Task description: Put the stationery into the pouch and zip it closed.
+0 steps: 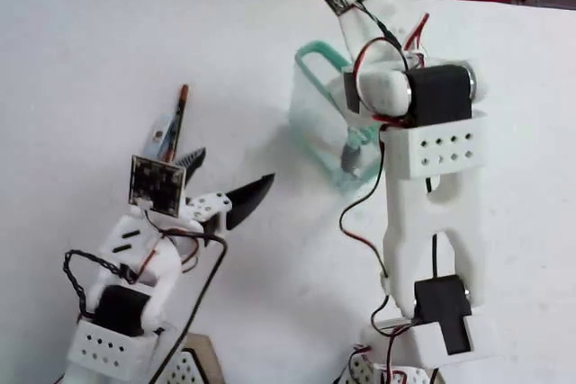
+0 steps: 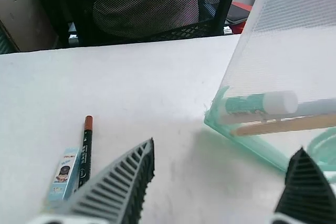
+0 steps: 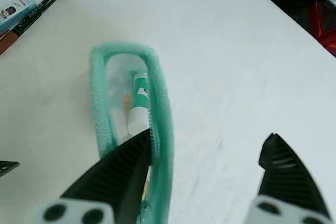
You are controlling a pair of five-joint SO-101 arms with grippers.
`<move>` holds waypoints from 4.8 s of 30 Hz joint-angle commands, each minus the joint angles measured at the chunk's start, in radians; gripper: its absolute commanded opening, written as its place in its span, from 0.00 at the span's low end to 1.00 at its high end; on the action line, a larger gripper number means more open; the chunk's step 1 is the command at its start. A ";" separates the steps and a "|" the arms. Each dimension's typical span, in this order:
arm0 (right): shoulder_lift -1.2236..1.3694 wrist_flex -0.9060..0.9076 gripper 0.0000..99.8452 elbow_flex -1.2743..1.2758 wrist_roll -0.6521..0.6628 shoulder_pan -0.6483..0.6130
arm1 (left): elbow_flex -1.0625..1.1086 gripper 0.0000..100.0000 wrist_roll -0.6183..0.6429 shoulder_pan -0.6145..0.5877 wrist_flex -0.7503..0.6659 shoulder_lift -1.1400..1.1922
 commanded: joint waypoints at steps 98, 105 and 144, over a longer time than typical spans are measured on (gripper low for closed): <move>-0.283 -0.008 0.02 0.397 0.887 -0.510 | 0.043 0.41 -0.516 0.208 0.106 -0.272; -0.246 -0.002 0.02 0.321 0.784 -0.490 | 0.038 0.34 -0.508 0.275 0.086 -0.274; -0.593 -0.104 0.21 0.480 0.509 -0.044 | 0.055 0.02 -0.285 0.148 -0.084 -0.274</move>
